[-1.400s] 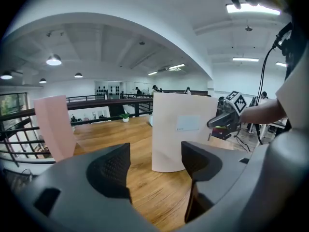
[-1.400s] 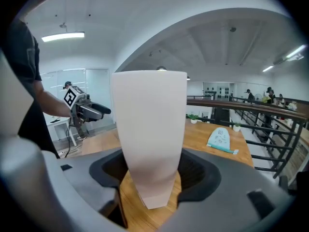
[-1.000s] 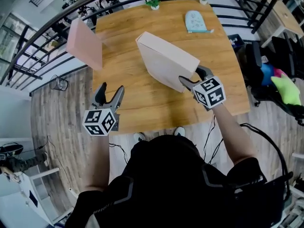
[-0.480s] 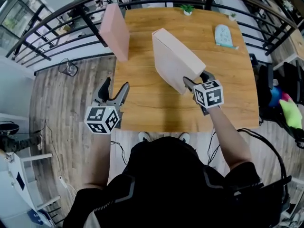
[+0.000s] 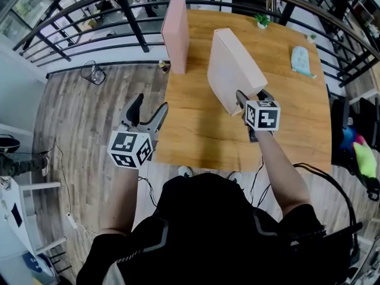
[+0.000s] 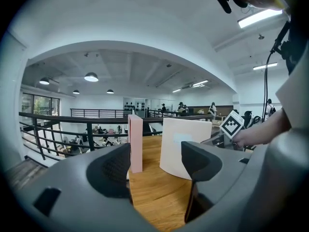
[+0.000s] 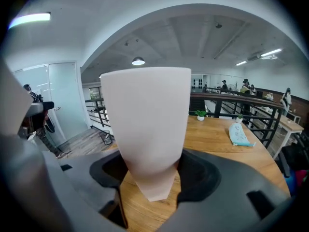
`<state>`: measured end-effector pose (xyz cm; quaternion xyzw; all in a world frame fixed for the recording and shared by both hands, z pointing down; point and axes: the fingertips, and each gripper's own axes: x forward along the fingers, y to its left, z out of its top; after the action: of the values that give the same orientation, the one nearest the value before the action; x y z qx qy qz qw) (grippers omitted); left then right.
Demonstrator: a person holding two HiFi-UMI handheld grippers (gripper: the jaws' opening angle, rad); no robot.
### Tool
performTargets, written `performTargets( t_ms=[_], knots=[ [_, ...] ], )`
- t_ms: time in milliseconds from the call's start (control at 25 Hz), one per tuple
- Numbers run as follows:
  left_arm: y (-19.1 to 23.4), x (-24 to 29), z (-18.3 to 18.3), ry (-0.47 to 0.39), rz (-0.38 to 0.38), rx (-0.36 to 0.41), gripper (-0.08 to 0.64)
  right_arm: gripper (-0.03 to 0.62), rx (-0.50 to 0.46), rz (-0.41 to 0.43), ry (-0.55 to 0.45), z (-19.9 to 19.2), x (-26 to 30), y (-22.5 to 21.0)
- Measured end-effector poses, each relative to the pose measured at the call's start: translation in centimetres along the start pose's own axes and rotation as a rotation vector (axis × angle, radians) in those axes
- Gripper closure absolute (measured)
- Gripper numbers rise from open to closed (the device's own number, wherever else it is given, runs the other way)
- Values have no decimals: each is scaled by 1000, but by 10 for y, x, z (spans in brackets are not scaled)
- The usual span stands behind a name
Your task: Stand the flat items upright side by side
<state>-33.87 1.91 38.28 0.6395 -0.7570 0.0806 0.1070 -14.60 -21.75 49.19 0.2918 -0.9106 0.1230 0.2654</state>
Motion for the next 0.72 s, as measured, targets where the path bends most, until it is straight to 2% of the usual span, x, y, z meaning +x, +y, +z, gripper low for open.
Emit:
performTargets(
  t_ms=[360, 520, 720],
  knots=[
    [57, -17, -4, -24, -24, -26, 215, 282, 61, -125, -33, 29, 36, 41],
    [77, -25, -7, -31, -9, -44, 215, 281, 100, -170, -31, 41, 58, 49],
    [96, -42, -8, -35, 27, -55, 216, 276, 138, -185, -25, 63, 91, 64]
  ],
)
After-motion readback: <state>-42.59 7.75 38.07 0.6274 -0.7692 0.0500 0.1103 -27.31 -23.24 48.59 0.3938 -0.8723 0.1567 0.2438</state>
